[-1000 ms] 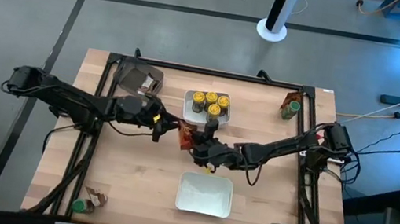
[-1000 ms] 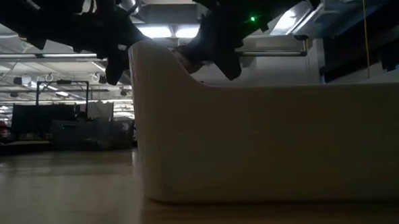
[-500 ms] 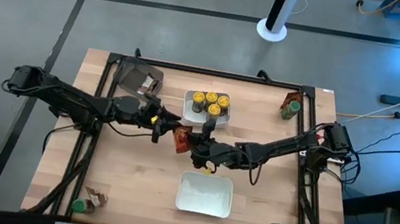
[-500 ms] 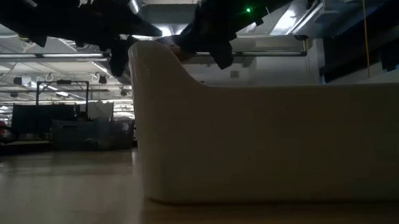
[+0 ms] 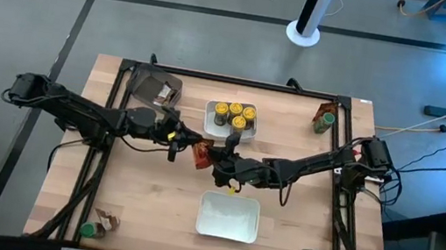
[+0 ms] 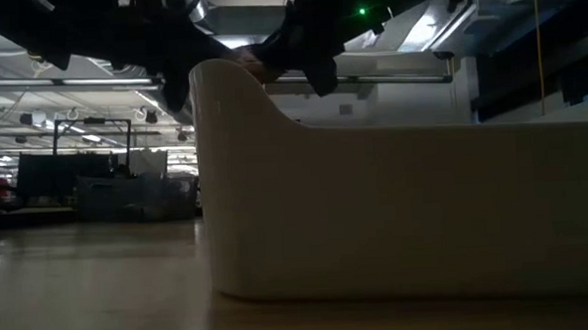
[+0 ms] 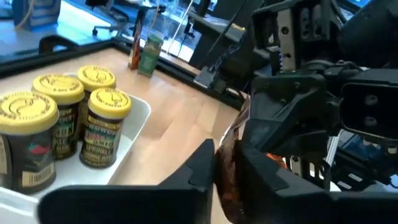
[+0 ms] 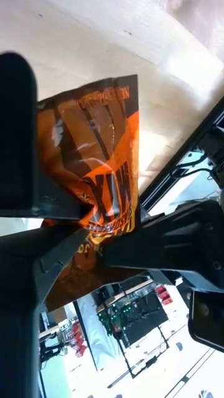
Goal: Sort spices by type
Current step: Put the orange seasoning pack into the black bin
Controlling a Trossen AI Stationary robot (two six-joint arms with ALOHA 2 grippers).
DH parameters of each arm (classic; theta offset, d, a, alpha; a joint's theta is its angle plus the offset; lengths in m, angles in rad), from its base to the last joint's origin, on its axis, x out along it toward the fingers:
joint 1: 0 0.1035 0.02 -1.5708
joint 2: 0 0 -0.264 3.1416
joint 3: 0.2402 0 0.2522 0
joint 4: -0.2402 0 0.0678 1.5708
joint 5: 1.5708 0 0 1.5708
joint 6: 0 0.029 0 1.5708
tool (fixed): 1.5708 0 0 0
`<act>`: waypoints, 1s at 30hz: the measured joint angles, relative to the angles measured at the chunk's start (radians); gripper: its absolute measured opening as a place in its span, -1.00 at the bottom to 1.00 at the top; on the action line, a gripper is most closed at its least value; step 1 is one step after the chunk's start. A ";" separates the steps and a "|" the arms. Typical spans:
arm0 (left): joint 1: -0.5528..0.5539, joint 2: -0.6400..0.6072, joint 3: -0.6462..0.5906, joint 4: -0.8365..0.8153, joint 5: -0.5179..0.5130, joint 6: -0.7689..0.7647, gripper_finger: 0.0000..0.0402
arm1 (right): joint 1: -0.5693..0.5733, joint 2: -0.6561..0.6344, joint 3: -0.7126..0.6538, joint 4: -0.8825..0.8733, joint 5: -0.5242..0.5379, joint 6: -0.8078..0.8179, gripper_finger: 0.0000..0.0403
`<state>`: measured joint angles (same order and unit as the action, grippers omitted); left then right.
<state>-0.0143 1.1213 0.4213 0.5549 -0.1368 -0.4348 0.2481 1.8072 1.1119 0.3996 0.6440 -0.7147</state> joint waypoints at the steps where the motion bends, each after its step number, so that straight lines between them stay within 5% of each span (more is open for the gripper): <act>1: 0.000 0.000 0.000 0.007 0.000 0.009 -0.86 | 0.000 0.000 0.001 0.000 -0.002 0.000 -0.91; 9: 0.000 -0.003 0.000 0.016 0.005 0.051 -0.99 | 0.000 0.000 0.012 0.034 -0.056 0.112 -0.86; 22: 0.002 -0.132 0.000 -0.083 -0.011 0.175 -1.00 | 0.016 -0.004 0.182 -0.430 -0.038 0.438 0.04; 30: 0.002 -0.192 0.000 -0.116 -0.041 0.297 -1.00 | -0.014 -0.004 0.182 -0.474 -0.148 0.639 0.02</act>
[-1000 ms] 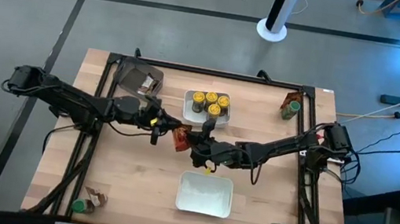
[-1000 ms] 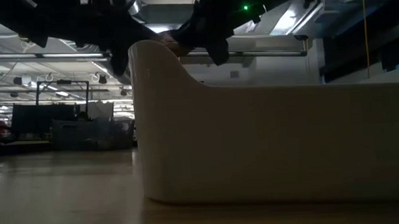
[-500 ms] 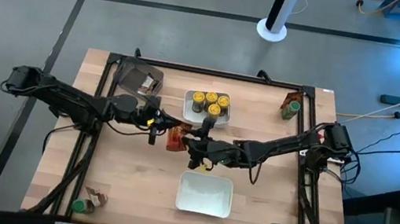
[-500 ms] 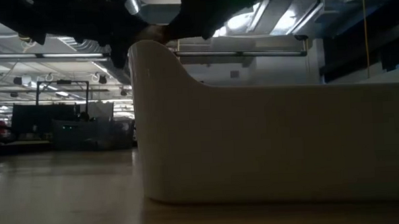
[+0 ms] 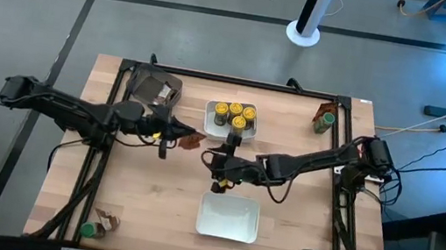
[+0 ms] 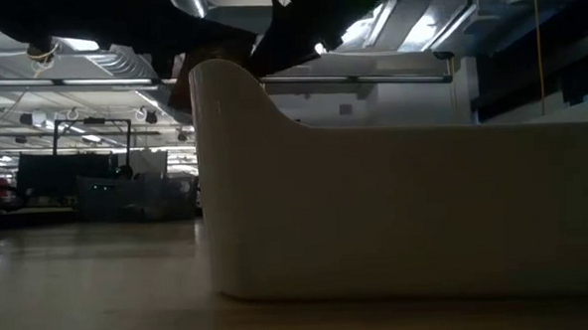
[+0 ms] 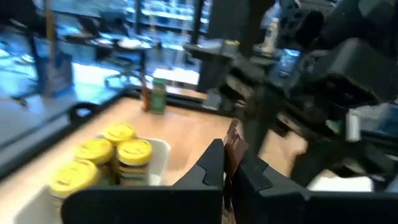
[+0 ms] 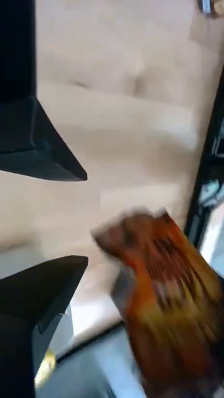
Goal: Sort spices by type
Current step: Put the orange seasoning pack into the black bin
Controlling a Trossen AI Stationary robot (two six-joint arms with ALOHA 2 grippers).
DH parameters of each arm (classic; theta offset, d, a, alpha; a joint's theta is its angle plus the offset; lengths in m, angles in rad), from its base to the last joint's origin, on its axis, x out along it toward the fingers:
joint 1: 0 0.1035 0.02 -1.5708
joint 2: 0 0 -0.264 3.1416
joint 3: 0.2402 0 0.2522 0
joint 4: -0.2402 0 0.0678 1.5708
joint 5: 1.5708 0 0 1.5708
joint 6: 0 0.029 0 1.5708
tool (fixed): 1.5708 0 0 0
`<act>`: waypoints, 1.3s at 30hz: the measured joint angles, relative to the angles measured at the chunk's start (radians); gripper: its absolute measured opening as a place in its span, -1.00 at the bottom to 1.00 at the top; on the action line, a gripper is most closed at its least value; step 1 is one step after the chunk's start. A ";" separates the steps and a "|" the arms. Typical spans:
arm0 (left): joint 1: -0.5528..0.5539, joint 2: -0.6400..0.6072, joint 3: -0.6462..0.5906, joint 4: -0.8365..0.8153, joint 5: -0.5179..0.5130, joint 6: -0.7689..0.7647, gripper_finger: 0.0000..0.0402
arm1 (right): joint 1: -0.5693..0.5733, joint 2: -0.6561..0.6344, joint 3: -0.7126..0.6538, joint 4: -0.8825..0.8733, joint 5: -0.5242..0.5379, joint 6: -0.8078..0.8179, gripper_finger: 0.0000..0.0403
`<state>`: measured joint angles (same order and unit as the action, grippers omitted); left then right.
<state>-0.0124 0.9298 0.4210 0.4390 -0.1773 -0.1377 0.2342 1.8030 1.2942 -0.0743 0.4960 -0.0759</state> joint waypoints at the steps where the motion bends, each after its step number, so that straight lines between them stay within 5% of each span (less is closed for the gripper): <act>1: 0.000 -0.013 0.000 -0.010 -0.027 0.020 -1.00 | -0.007 0.000 0.000 -0.010 -0.026 0.022 0.01; 7: 0.032 -0.103 0.009 -0.112 -0.251 0.121 -1.00 | -0.011 0.000 -0.070 -0.010 -0.071 0.102 -0.07; 17: 0.208 -0.139 0.024 -0.168 -0.581 0.302 -1.00 | 0.009 0.000 -0.301 0.257 -0.079 0.213 -0.09; 26: 0.437 -0.061 0.024 -0.166 -0.587 0.191 -1.00 | 0.009 0.000 -0.333 0.296 -0.081 0.202 -0.09; 34: 0.568 0.134 0.024 -0.163 -0.494 0.077 -1.00 | 0.009 0.000 -0.333 0.310 -0.090 0.197 -0.09; 39: 0.610 0.198 -0.010 -0.015 -0.357 0.016 -1.00 | 0.009 0.000 -0.333 0.310 -0.107 0.203 -0.09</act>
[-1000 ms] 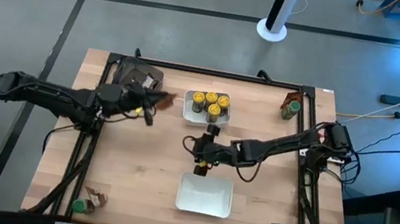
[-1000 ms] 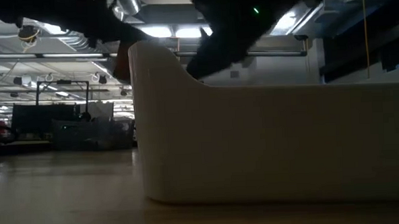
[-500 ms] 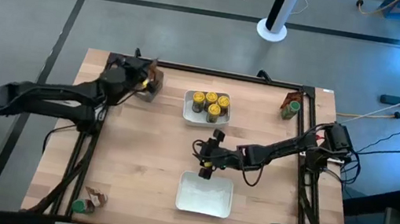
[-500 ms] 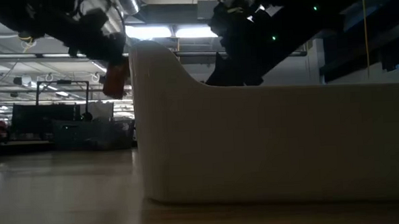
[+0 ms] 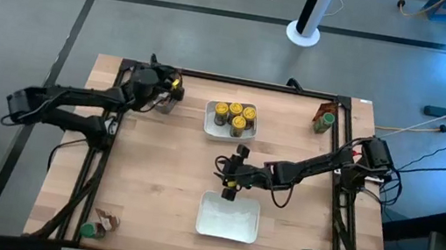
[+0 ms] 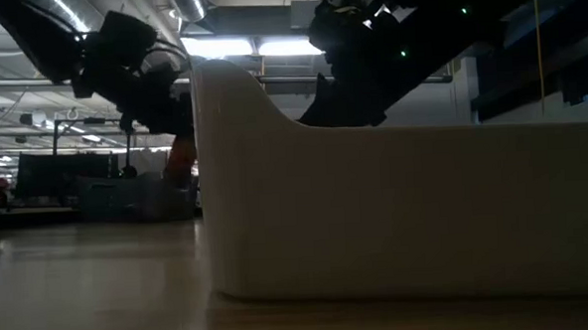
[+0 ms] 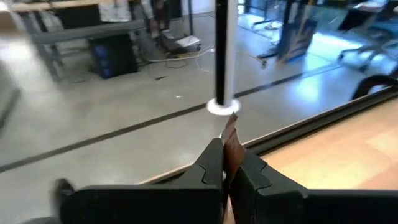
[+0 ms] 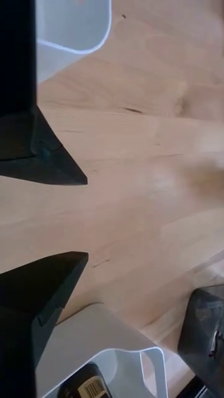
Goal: Sort spices by type
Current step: Put the orange seasoning pack into the black bin
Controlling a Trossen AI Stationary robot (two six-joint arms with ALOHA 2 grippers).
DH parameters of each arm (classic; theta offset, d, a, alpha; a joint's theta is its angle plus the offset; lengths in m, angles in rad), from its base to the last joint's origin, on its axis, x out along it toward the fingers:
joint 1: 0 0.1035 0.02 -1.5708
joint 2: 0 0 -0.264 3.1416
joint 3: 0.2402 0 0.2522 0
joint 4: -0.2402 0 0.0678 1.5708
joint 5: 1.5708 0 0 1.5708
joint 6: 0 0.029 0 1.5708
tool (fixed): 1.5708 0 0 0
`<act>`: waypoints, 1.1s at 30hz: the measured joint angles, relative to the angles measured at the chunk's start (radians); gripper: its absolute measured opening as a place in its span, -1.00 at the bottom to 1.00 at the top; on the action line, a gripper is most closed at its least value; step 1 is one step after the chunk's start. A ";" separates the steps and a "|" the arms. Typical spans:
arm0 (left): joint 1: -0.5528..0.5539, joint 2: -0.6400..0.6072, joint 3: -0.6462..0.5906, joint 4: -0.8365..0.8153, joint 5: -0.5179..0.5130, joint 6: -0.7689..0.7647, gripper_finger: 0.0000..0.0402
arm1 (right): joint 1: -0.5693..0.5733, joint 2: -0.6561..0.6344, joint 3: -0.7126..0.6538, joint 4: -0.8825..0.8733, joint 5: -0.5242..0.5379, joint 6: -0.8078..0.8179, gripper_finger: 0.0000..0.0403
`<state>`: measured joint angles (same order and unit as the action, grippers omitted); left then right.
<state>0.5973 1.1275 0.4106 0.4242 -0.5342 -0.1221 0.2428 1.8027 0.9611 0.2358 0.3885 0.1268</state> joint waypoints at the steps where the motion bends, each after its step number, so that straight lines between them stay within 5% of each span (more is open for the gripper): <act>1: 0.006 0.008 -0.012 0.027 0.010 -0.007 -1.00 | 0.000 0.000 0.000 0.000 0.000 0.002 -0.09; 10: 0.032 0.020 -0.164 0.215 0.083 -0.098 -1.00 | 0.000 0.000 0.000 0.001 -0.008 0.008 -0.09; 21: -0.013 0.020 -0.189 0.262 0.111 -0.100 -1.00 | -0.001 0.000 0.000 0.003 0.002 0.011 -0.09; 33: -0.021 0.034 -0.189 0.100 0.113 -0.056 -0.99 | -0.001 0.000 0.000 0.003 -0.005 0.025 -0.09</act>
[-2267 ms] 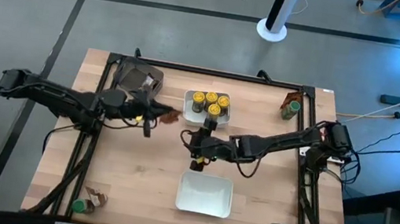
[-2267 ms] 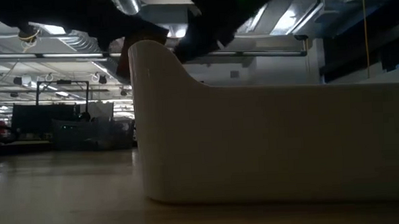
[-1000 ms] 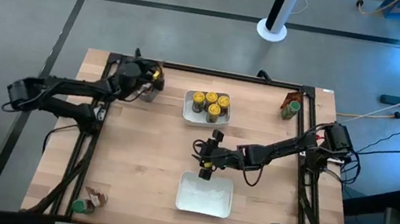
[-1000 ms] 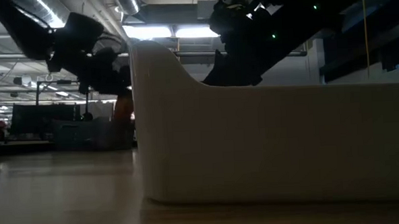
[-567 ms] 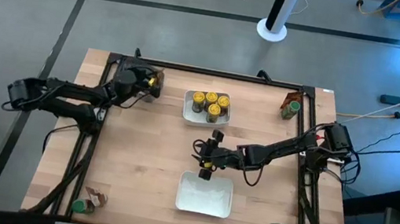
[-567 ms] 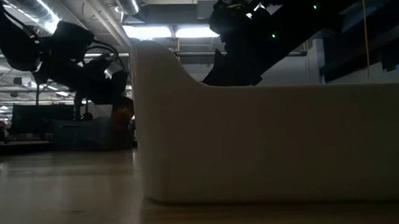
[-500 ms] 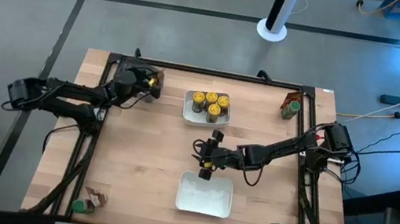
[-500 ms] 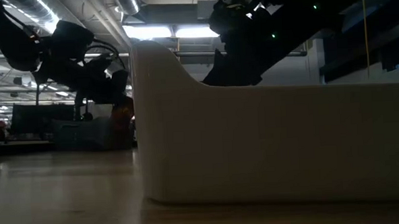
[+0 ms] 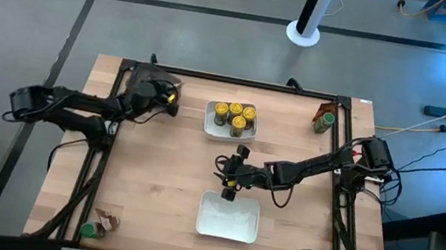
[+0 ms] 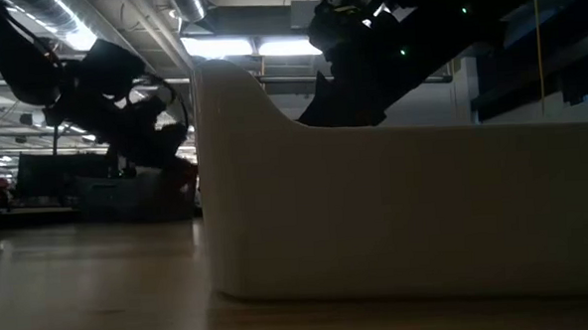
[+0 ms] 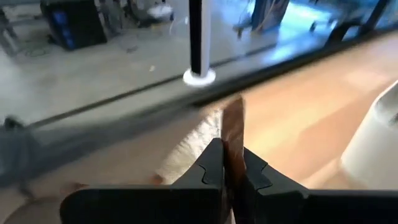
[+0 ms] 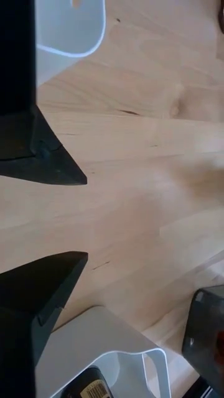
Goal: Sort spices by type
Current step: Put the orange seasoning pack into the black bin
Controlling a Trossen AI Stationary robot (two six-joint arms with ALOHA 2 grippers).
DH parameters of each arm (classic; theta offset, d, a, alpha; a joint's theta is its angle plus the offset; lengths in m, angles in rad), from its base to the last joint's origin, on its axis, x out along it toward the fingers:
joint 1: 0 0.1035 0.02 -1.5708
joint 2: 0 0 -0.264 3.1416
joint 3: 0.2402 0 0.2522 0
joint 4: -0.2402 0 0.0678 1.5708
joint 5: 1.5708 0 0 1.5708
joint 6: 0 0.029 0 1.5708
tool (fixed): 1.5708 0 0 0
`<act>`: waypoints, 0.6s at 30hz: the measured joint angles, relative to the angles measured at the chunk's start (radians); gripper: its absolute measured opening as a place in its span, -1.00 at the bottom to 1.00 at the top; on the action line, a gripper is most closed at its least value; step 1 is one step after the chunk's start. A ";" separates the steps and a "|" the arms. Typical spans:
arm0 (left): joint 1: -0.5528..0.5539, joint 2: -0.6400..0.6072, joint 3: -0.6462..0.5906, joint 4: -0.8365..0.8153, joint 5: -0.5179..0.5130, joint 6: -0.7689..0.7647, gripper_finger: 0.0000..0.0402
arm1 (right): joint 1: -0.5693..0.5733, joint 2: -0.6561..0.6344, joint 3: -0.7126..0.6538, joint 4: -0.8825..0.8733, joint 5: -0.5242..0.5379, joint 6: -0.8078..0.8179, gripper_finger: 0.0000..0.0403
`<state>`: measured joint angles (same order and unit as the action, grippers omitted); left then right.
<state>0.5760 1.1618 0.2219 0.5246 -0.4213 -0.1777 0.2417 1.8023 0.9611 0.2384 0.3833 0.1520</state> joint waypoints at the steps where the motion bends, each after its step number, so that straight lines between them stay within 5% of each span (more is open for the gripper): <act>1: 0.000 0.007 -0.001 -0.016 -0.002 0.002 -0.99 | 0.000 0.000 0.000 0.000 0.000 0.000 -0.09; 18: 0.000 0.036 0.019 -0.016 0.033 -0.024 -0.99 | 0.000 0.000 0.000 0.000 0.000 0.000 -0.09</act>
<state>0.5758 1.1980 0.2411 0.5088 -0.3884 -0.2016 0.2420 1.8023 0.9611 0.2382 0.3832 0.1524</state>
